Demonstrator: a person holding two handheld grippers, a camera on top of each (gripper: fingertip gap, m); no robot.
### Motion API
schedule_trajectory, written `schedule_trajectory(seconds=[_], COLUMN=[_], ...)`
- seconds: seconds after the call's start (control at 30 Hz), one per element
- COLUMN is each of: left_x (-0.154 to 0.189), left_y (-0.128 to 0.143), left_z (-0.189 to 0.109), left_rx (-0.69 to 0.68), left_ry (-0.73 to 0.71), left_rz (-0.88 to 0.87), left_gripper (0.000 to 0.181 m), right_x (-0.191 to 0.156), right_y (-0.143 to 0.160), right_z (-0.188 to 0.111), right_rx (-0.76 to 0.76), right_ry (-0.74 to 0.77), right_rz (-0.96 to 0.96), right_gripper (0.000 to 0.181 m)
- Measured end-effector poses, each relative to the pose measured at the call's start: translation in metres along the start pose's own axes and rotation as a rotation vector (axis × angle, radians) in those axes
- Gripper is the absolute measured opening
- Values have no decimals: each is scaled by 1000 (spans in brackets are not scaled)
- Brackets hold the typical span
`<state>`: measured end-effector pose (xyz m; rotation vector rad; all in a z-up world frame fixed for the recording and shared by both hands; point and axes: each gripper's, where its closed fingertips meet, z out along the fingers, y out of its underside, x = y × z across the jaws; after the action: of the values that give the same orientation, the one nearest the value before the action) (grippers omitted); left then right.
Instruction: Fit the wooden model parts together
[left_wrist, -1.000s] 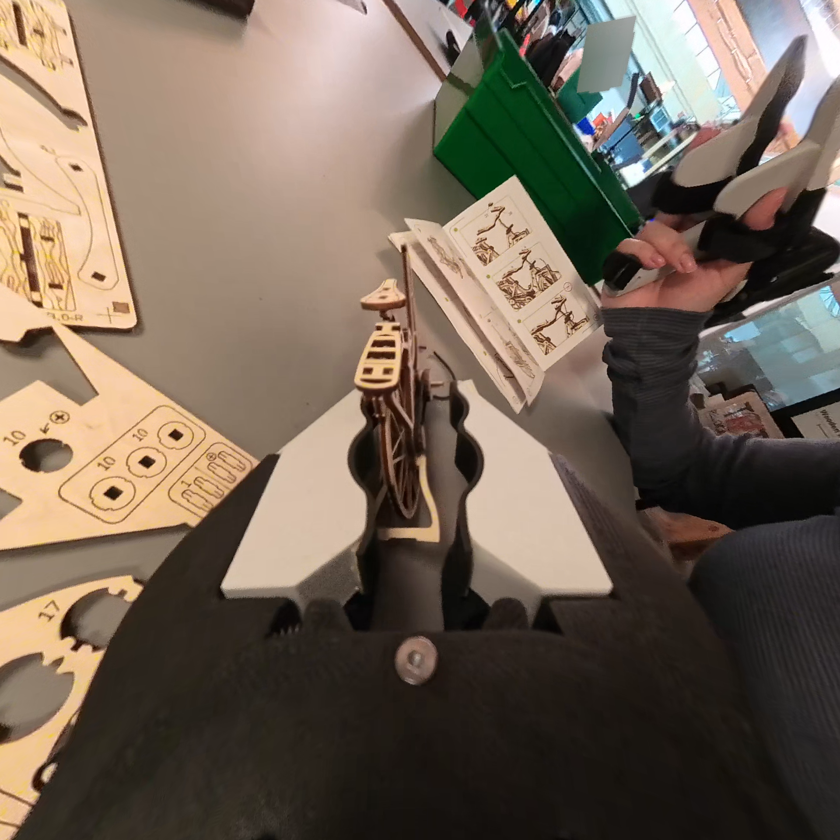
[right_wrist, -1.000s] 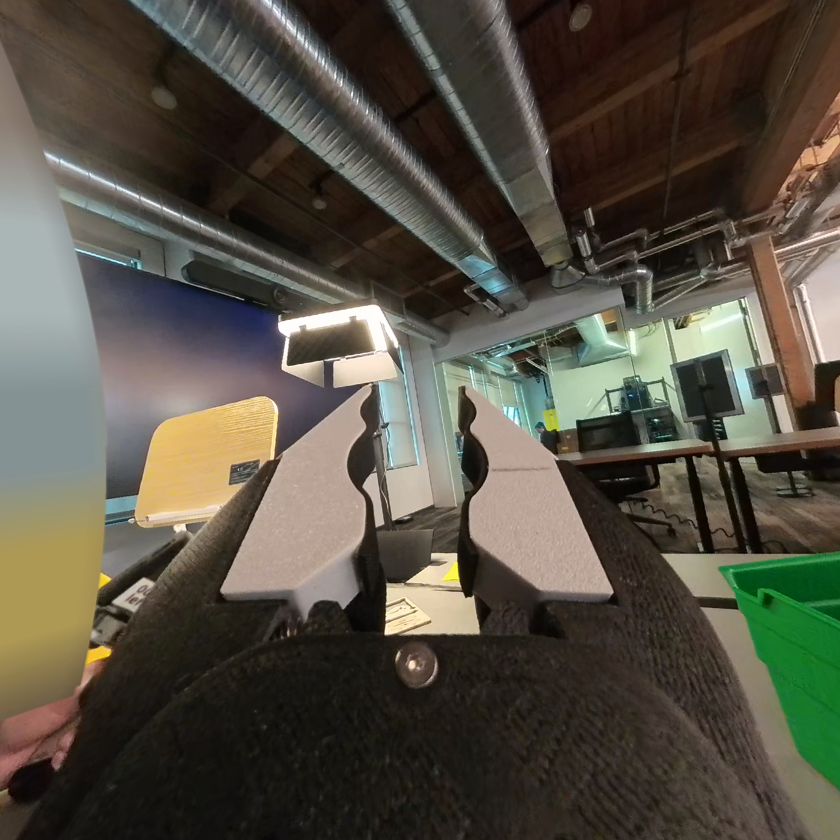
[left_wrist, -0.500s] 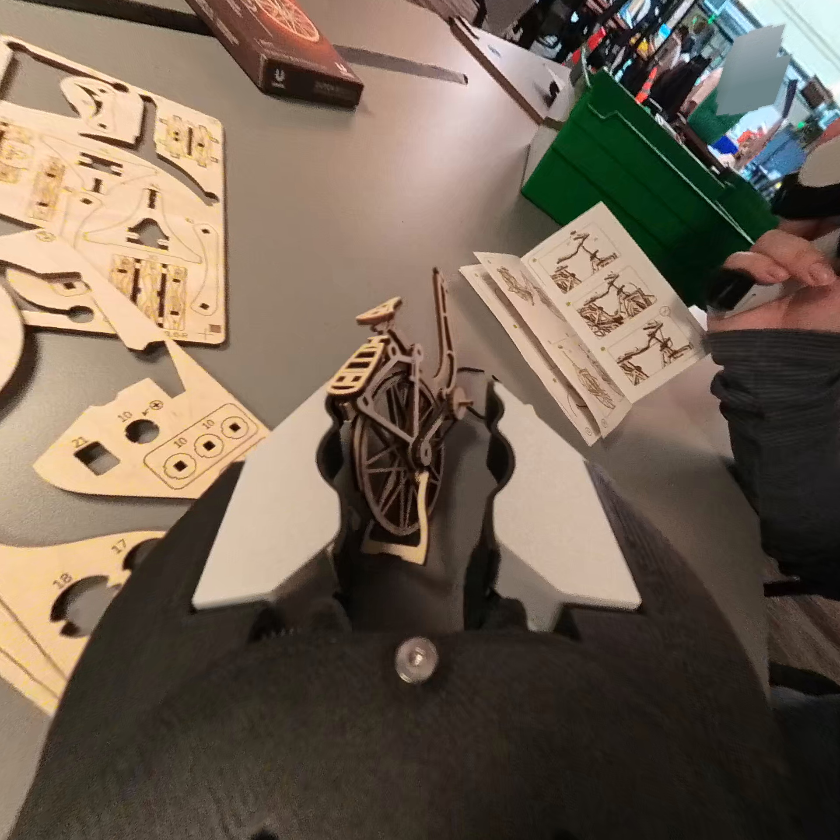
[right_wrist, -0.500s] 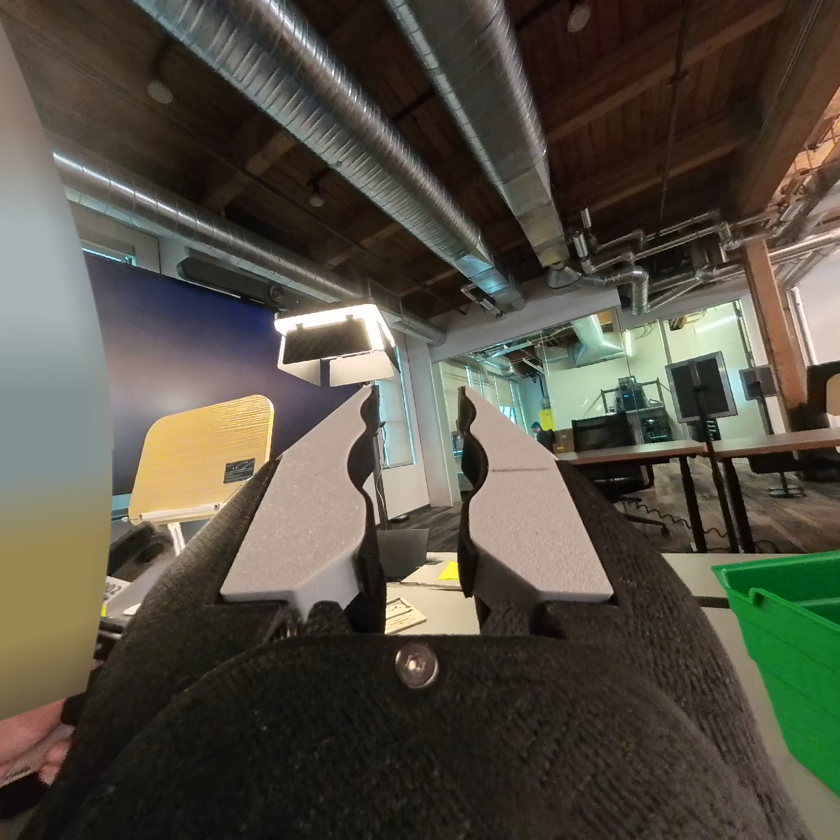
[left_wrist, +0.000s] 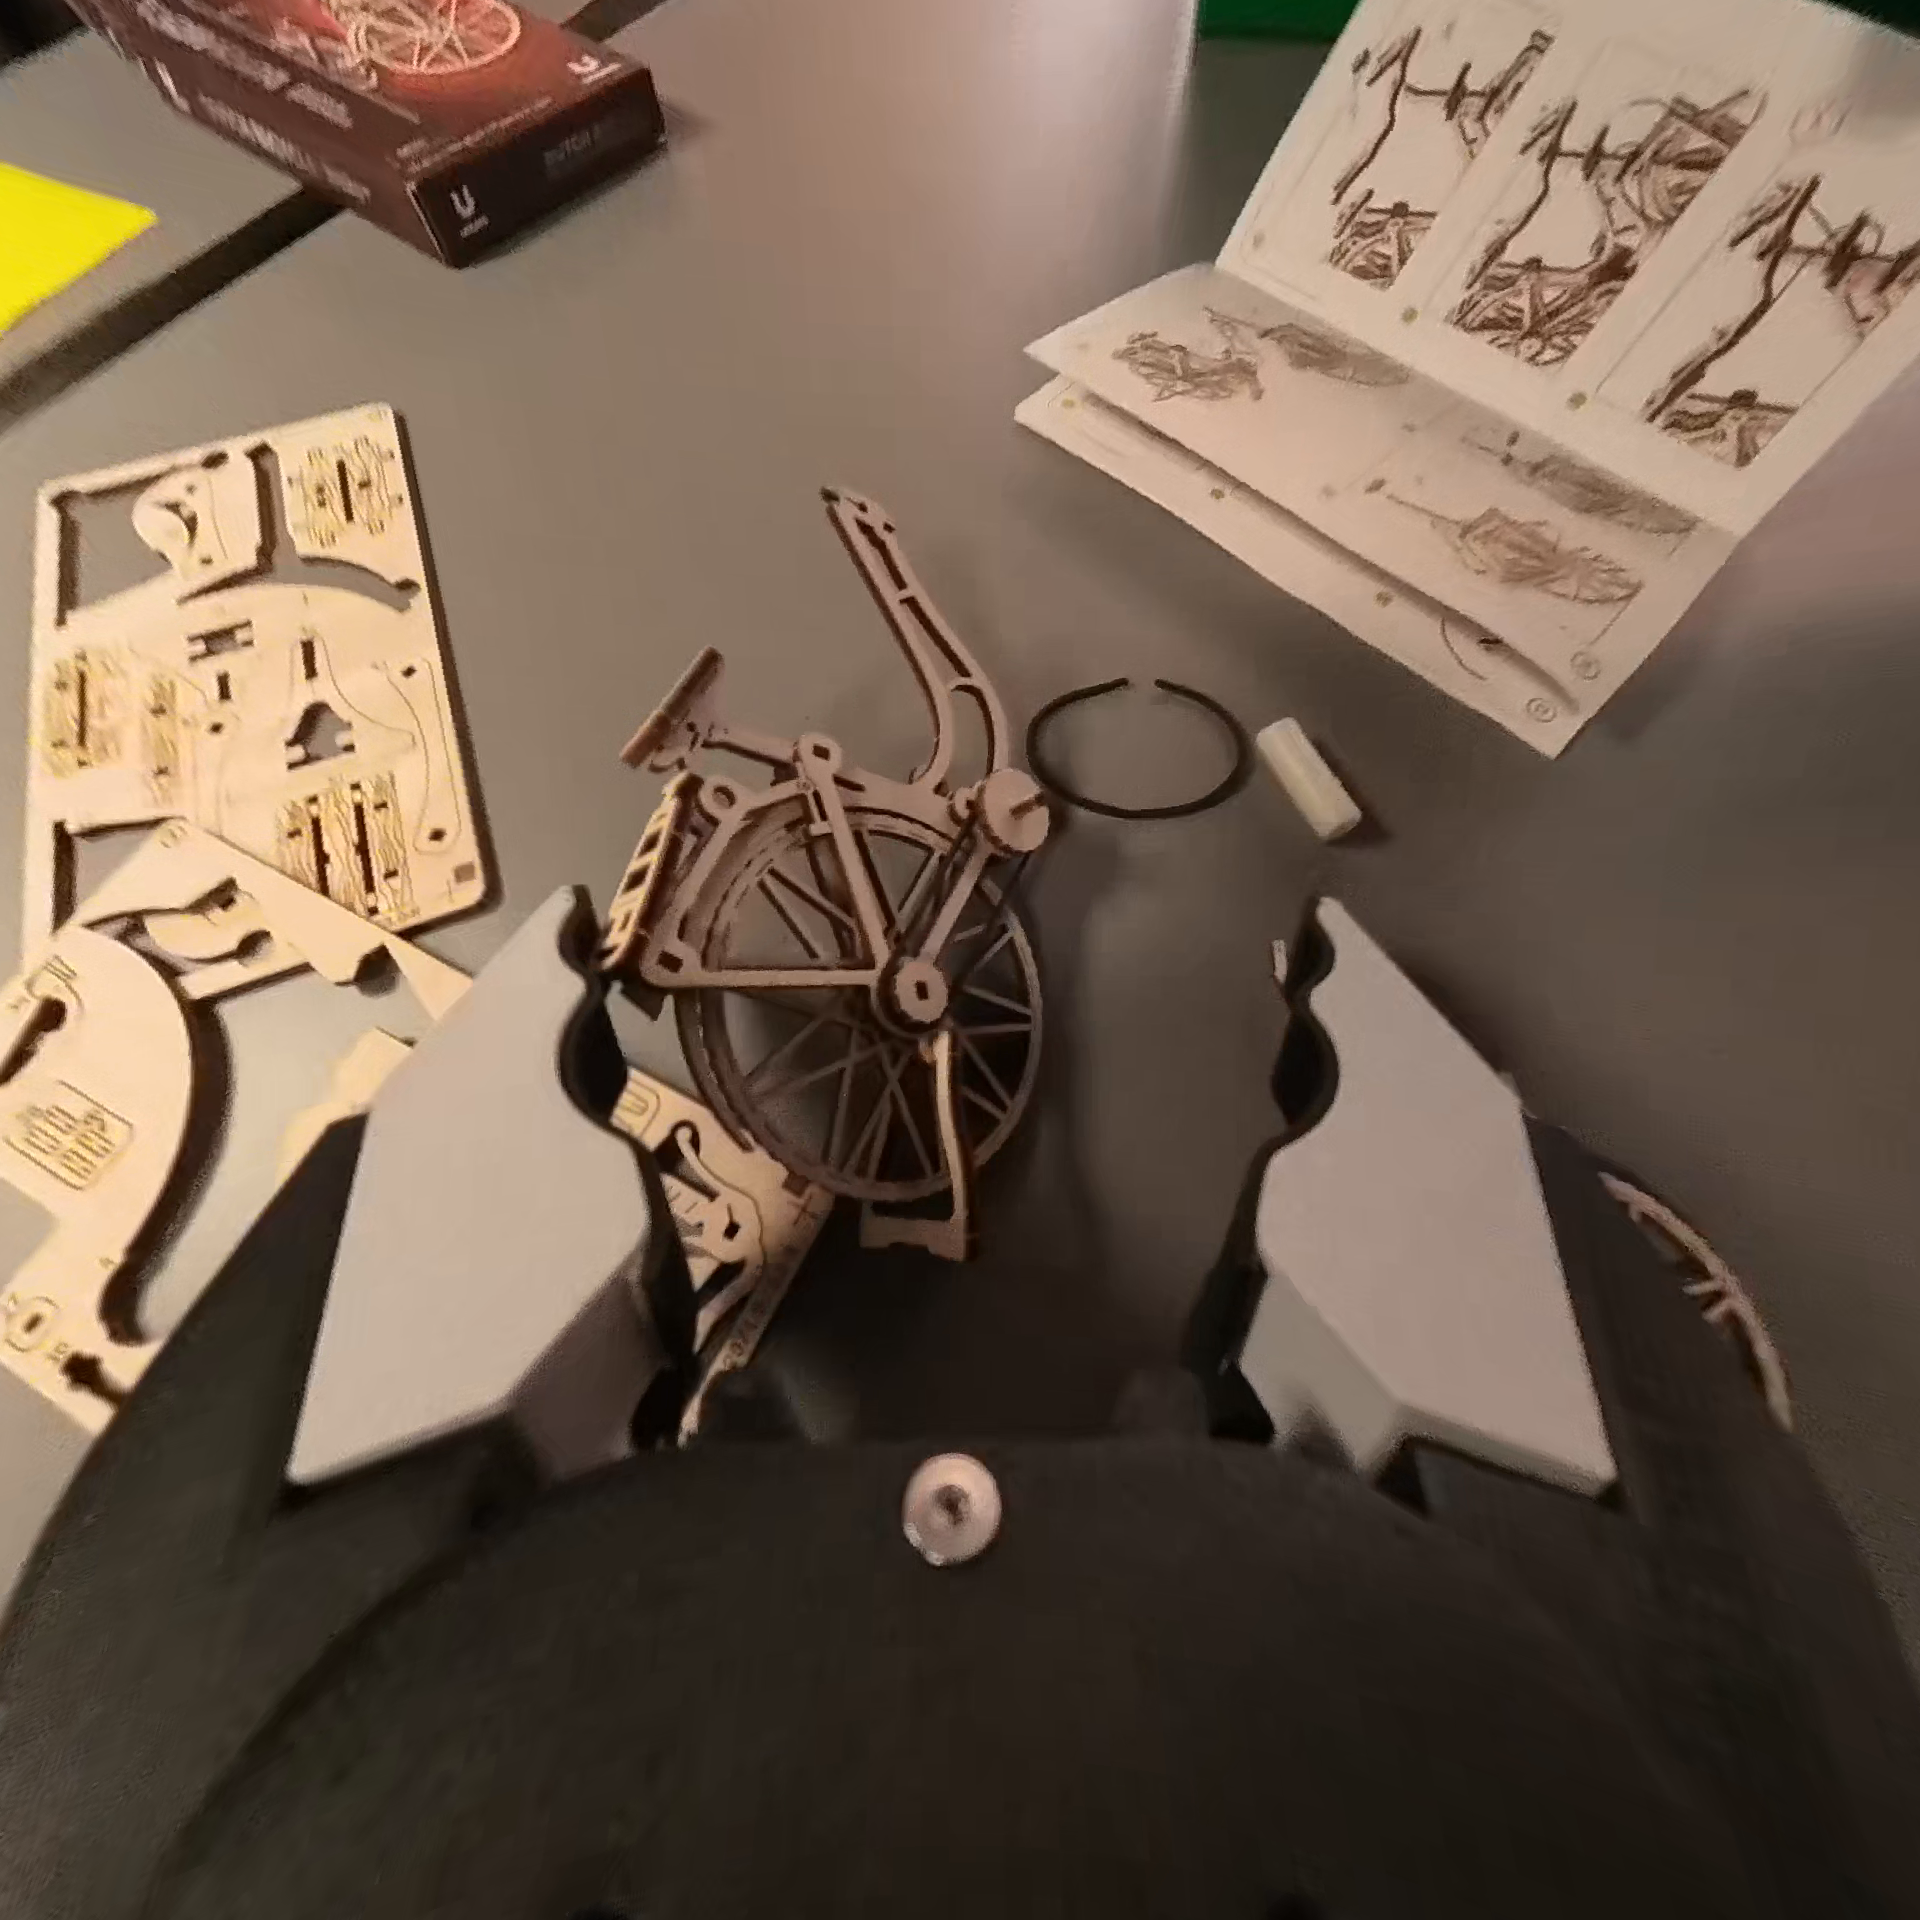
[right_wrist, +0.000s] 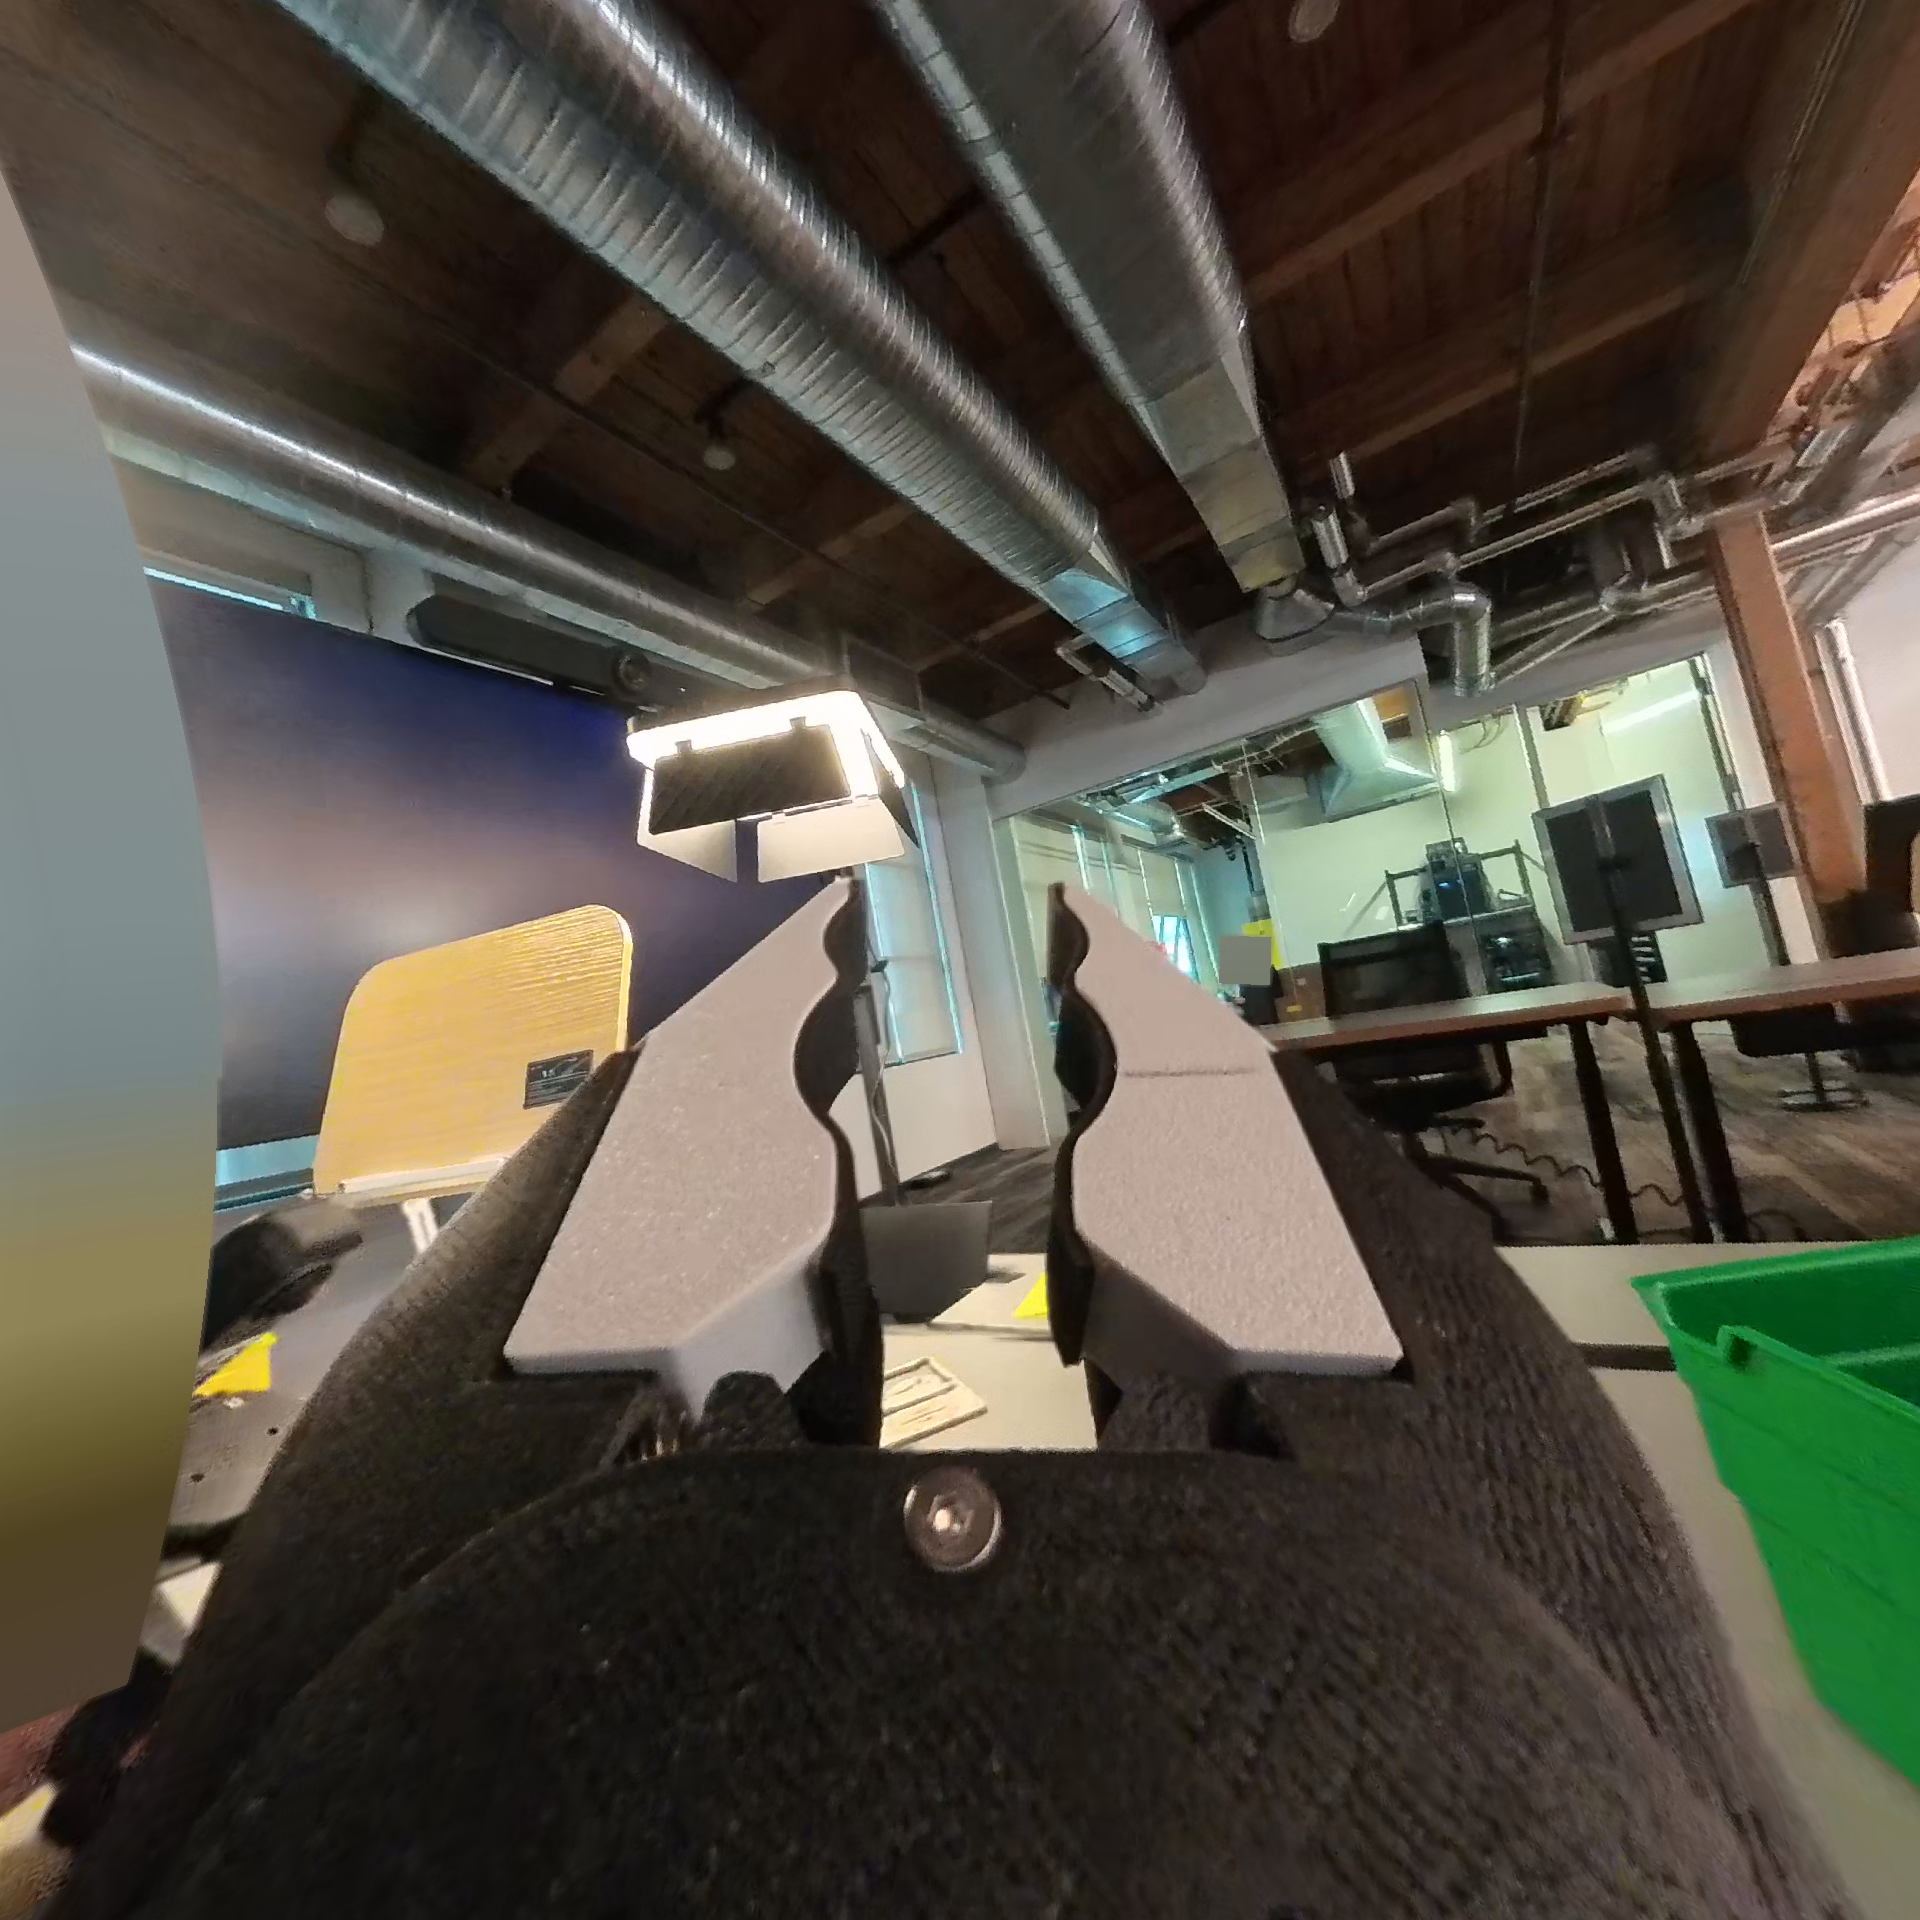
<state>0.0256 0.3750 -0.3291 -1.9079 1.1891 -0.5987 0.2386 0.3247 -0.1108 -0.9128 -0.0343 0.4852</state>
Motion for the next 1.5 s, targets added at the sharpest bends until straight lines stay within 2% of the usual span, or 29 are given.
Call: schedule_trajectory(seconds=[0.1,0.27,0.33,0.47,0.53,0.6,0.67,0.7,0.73,0.8,0.9,1.0,1.2,1.37,1.5], left_x=[0,-8,-10,-23,-48,-75,-81,-84,-93,-119,-130,-144,-164,-170,-164], left_y=[-3,2,1,-6,-6,3,21,30,35,36,36,52,57,65,65], left_z=[-1,-5,-13,-41,-59,-73,-79,-80,-82,-86,-81,-73,-62,-60,-57], left_rx=[17,-1,-1,58,91,88,10,-34,-44,-13,49,-23,-157,-314,-366], left_ry=[-16,5,26,41,-24,-91,-55,-56,-114,-275,-277,-306,-380,-458,-415], left_rz=[20,-85,-103,-98,-116,-180,-197,-177,-146,-166,-362,-473,-488,-414,-445], left_gripper=[126,134,140,138,130,113,91,74,59,48,50,56,62,61,54], right_x=[0,0,-1,0,-1,-4,-7,-9,-11,-16,-24,-35,-59,-69,-75], right_y=[3,8,9,11,13,14,15,16,18,23,33,42,53,55,65], right_z=[1,1,2,2,3,3,4,4,5,6,8,8,7,5,4], right_rx=[-13,-35,-41,-51,-58,-64,-74,-82,-92,-120,-157,-189,-200,-186,-210], right_ry=[-4,-10,-13,-16,-21,-29,-40,-48,-58,-80,-112,-138,-198,-220,-248], right_rz=[5,13,20,31,35,26,9,-2,-11,-20,-55,-152,-336,-379,-385], right_gripper=[32,32,32,32,33,32,32,33,33,34,34,34,31,30,30])
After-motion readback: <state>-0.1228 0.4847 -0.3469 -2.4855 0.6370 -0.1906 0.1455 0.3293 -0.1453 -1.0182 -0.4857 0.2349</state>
